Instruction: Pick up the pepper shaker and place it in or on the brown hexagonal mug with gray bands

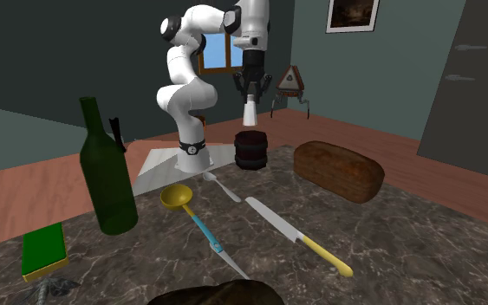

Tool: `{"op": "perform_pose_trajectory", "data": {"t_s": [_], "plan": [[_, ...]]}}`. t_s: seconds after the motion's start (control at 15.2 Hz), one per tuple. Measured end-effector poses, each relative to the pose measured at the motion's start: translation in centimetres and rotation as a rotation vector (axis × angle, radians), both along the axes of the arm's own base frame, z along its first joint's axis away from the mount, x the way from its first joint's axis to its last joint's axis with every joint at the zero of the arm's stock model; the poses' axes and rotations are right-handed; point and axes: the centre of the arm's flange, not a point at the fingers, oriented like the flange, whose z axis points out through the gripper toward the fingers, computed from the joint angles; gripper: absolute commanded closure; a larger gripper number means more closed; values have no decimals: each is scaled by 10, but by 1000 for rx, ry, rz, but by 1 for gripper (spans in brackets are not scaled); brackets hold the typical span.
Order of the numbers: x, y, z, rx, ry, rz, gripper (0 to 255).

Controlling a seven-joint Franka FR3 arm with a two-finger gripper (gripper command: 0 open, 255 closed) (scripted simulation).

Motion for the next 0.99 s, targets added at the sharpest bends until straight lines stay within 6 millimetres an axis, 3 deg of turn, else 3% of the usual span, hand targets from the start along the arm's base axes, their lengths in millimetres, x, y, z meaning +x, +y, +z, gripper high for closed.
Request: {"op": "perform_pose_trajectory", "data": {"t_s": [0.4, 0.79, 0.86, 0.99], "plan": [[-1, 0, -31, 0, 0, 0, 255], [-1, 0, -32, 4, -6, 1, 255], [-1, 0, -32, 4, -7, 1, 0], [-1, 0, -34, 1, -2, 0, 0]]}}
